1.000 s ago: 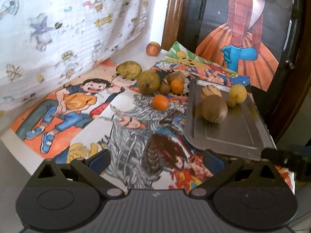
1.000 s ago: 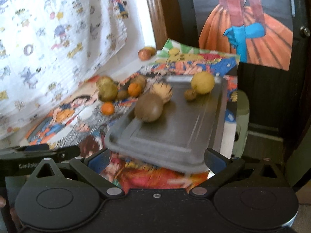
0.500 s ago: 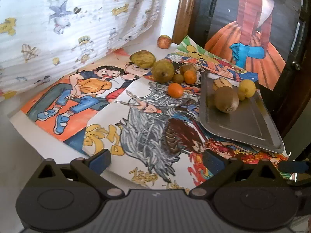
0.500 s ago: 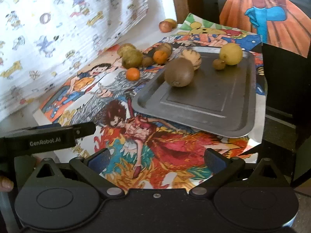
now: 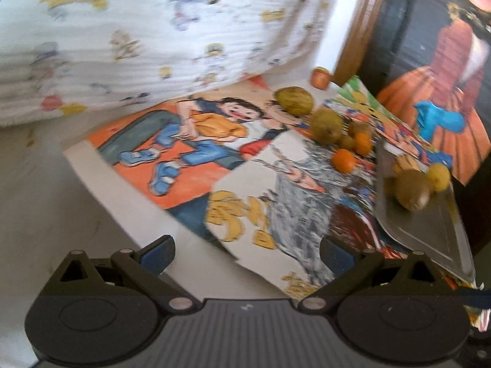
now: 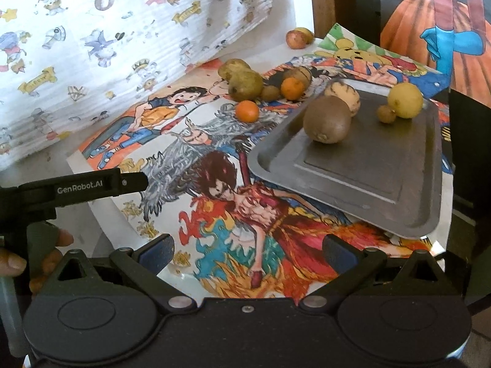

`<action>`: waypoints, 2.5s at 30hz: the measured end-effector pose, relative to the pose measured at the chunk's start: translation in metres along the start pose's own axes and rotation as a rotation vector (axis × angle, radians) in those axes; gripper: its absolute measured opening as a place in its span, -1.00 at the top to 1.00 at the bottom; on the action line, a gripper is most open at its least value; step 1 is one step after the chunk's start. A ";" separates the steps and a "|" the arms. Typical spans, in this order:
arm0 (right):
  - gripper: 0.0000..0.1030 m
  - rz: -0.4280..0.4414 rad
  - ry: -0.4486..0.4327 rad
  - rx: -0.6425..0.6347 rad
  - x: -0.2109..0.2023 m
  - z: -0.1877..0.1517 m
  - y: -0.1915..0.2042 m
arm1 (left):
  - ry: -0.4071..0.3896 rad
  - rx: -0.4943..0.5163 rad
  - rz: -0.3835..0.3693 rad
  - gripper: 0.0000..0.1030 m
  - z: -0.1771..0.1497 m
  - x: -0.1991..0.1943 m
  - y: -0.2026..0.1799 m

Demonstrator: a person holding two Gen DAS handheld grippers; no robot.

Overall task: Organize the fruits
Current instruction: 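Open and lift both tools away from the tray, then reach the left tool toward a green pear while the right tool approaches the fruits, then grasp the green pear with the left tool while the right tool grasps an orange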

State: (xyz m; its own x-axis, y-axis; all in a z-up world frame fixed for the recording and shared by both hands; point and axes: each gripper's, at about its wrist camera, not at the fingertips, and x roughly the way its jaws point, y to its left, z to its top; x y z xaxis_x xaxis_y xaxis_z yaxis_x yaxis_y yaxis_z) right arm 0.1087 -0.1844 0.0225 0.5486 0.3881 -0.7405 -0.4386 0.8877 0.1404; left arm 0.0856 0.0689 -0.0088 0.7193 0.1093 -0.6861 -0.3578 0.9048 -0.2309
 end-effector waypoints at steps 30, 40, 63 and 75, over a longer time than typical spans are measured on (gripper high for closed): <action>-0.99 0.027 -0.178 -0.358 0.080 0.099 0.010 | -0.077 0.207 0.008 -0.99 0.099 0.079 -0.014; -0.62 0.061 -0.128 -0.364 0.125 0.116 0.000 | -0.119 0.381 -0.237 -0.99 0.132 0.119 -0.052; 0.18 0.152 -0.100 -0.283 0.158 0.126 -0.016 | 0.083 0.176 -0.443 -0.35 0.149 0.196 -0.070; 0.32 0.176 -0.102 -0.247 0.158 0.125 -0.017 | 0.082 0.140 -0.473 -0.12 0.145 0.197 -0.070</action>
State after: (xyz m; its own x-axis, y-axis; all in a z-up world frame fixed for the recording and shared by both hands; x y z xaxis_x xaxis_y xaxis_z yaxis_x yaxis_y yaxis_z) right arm 0.2919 -0.1073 -0.0142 0.5120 0.5643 -0.6476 -0.6857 0.7226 0.0875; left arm 0.3384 0.0865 -0.0276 0.7322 -0.3543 -0.5817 0.0838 0.8944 -0.4393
